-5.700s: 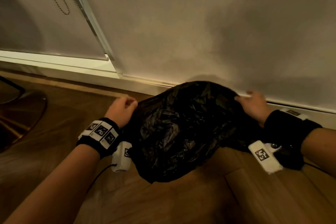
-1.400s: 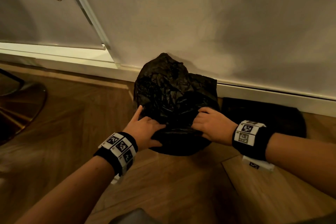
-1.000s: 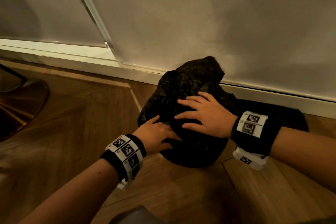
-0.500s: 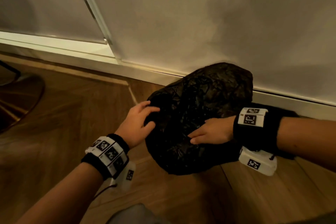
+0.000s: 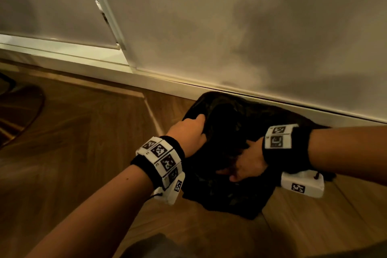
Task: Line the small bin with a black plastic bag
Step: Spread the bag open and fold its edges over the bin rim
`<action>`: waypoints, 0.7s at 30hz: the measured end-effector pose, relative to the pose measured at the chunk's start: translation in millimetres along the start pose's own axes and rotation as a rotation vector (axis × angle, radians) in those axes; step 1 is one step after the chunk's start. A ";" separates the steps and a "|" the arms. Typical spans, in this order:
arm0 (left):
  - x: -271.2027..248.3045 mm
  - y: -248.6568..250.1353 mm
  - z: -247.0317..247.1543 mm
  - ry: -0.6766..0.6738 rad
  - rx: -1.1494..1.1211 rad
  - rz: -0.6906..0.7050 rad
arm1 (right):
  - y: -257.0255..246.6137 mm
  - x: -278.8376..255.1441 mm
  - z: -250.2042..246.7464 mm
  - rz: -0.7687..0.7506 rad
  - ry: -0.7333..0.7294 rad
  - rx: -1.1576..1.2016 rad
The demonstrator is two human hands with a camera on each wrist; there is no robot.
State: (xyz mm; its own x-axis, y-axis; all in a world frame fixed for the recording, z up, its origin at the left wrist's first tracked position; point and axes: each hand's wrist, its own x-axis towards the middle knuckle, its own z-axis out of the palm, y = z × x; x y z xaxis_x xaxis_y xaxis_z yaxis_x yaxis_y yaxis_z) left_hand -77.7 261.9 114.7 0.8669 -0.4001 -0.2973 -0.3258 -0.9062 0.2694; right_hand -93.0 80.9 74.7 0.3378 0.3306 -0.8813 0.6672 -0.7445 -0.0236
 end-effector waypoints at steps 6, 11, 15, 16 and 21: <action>-3.6 18.9 6.9 -0.054 0.040 0.115 | 5.8 -3.6 -7.7 0.030 -0.066 -0.092; 7.6 -16.1 12.0 0.000 -0.146 -0.032 | 9.3 11.5 -23.7 -0.039 -0.093 -0.069; 15.7 -71.3 17.5 0.047 -0.421 -0.258 | 26.9 -3.2 -38.5 -0.083 0.483 0.247; 16.2 -80.6 19.0 0.062 -0.478 -0.299 | 26.3 -9.9 -39.5 -0.130 0.576 0.320; 15.5 -85.3 14.0 0.231 -0.746 -0.353 | 18.4 -6.7 -14.8 -0.217 0.804 0.403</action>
State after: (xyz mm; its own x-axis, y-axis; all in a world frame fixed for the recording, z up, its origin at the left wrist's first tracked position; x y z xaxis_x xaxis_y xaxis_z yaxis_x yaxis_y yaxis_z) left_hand -41.8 331.1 74.3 0.9524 0.0005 -0.3049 0.2412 -0.6130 0.7524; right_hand -73.1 73.5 87.2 0.6920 0.6774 -0.2493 0.5393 -0.7148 -0.4453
